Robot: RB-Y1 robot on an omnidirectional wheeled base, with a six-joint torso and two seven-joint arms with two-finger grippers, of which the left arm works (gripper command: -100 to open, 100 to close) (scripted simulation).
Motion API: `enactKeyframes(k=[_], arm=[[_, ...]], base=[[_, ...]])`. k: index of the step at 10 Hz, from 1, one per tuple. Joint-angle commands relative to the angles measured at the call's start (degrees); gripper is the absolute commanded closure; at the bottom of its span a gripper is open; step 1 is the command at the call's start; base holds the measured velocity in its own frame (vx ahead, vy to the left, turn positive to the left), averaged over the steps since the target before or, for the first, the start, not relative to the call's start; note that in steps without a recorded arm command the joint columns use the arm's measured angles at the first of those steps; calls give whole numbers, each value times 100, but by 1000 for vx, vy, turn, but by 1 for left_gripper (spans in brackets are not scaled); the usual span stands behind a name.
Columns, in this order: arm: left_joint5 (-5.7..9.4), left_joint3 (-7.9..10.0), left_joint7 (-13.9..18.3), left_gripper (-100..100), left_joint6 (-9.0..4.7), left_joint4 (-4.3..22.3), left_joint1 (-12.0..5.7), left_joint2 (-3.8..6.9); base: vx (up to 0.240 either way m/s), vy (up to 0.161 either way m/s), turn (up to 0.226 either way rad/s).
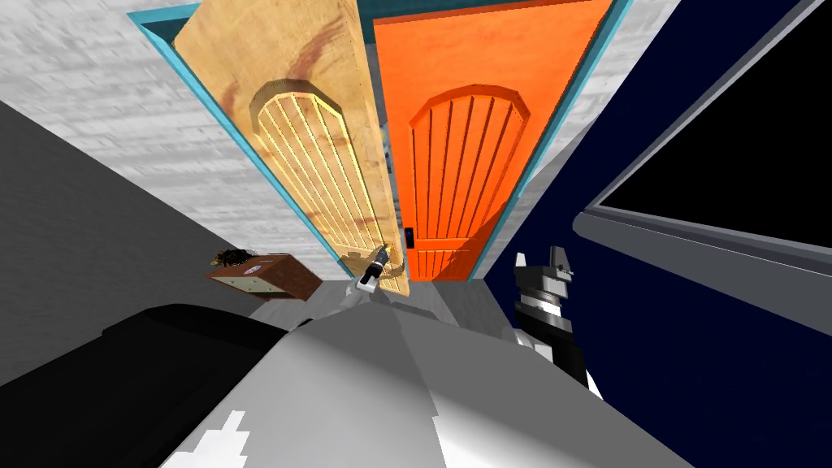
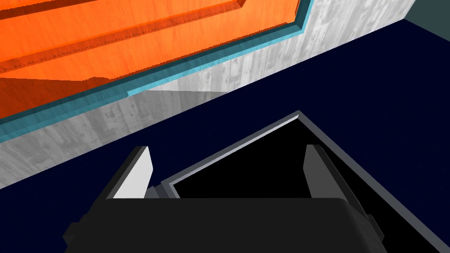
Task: Pull the door open
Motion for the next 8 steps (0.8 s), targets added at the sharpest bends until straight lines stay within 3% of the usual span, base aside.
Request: enactKeyframes(k=[1, 2, 7, 8], arm=[[0, 0, 0, -100, 0, 0, 0, 0], [0, 0, 0, 100, 0, 0, 0, 0], [0, 0, 0, 100, 0, 0, 0, 0], [-10, -131, 114, 100, -60, -61, 80, 126]], base=[[94, 11, -6], [-9, -2, 6], [-19, 0, 1], [-134, 78, -137]])
